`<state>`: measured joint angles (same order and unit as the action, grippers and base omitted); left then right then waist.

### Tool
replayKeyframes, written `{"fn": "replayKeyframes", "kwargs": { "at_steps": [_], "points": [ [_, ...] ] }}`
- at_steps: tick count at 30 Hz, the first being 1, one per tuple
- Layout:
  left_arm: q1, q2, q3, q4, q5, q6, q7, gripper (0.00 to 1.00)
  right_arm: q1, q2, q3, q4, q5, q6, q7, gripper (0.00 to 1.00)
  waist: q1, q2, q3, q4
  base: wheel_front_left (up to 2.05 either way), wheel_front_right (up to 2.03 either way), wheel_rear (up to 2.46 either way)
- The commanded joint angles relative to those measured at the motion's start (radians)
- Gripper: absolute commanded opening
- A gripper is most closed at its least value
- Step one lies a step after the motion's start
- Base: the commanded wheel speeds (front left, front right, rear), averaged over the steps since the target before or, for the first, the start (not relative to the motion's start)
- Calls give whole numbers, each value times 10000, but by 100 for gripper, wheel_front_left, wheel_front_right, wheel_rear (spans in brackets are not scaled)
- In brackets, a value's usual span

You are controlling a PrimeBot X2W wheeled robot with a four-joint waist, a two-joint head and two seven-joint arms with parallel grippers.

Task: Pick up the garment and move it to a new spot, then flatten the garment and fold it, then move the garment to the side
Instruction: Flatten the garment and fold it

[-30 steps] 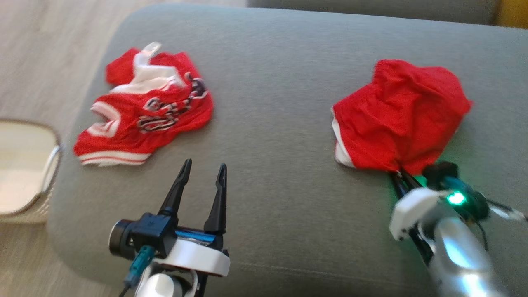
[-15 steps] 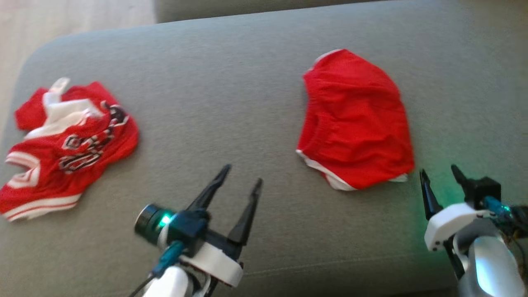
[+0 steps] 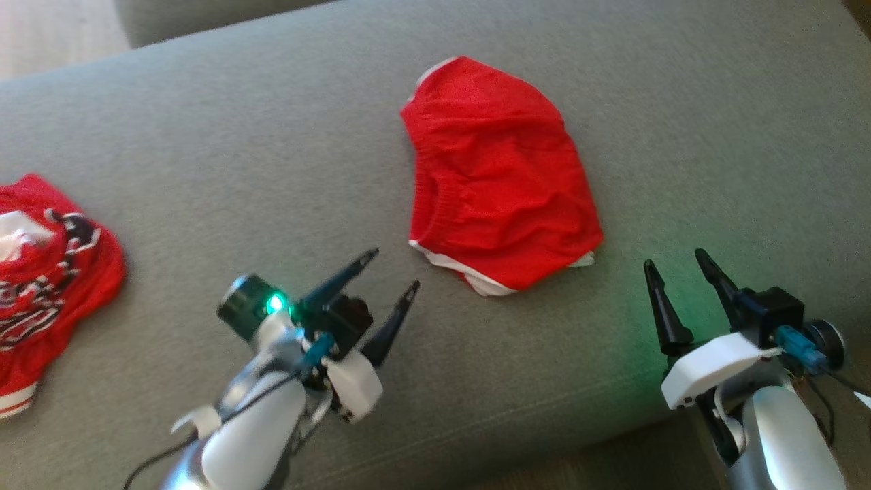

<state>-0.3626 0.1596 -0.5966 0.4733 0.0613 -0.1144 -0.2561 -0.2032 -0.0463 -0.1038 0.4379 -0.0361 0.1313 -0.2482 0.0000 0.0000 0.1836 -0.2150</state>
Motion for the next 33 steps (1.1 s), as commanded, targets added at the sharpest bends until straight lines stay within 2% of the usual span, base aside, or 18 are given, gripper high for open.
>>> {"fn": "replayKeyframes", "kwargs": {
  "at_steps": [1, 14, 25, 26, 27, 29, 30, 31, 32, 33],
  "points": [
    [-735, 269, 240, -54, 161, 50, -57, 100, -111, -39, 293, -398, 108, -6, -113, 100, 0, 0, 299, -299, 0, 0, 0],
    [-1852, 398, -452, 1069, 179, 318, -57, 100, -189, -39, 471, -872, 854, -6, -133, 100, 0, 0, 1004, -592, 0, 0, 0],
    [-2316, 627, -687, 1143, -177, 440, -57, 100, -337, -39, 565, -1120, 1154, -6, -134, 100, 0, 0, 1439, -840, 0, 0, 0],
    [-2338, 650, -715, 1109, -202, 441, -57, 95, -343, -39, 557, -1119, 1164, -6, -134, 100, 0, 0, 1456, -864, 0, 0, 0],
    [-2355, 681, -751, 1072, -223, 434, -57, 82, -351, -39, 549, -1116, 1183, -6, -134, 100, 0, 0, 1469, -888, 0, 0, 0],
    [-2375, 755, -823, 1059, -271, 404, -57, 49, -381, -39, 542, -1108, 1265, -6, -135, 100, 0, 0, 1491, -941, 0, 0, 0],
    [-2386, 790, -848, 1049, -299, 393, -57, 44, -398, -39, 557, -1105, 1298, -6, -135, 100, 0, 0, 1500, -969, 0, 0, 0],
    [-2399, 826, -876, 1013, -323, 382, -57, 32, -413, -39, 576, -1107, 1323, -6, -135, 100, 0, 0, 1509, -996, 0, 0, 0],
    [-2415, 867, -918, 948, -332, 366, -57, 9, -427, -39, 591, -1112, 1344, -6, -135, 100, 0, 0, 1516, -1018, 0, 0, 0],
    [-2430, 907, -961, 873, -339, 354, -57, 0, -437, -39, 600, -1115, 1371, -6, -135, 100, 0, 0, 1522, -1036, 0, 0, 0]
  ]
}}
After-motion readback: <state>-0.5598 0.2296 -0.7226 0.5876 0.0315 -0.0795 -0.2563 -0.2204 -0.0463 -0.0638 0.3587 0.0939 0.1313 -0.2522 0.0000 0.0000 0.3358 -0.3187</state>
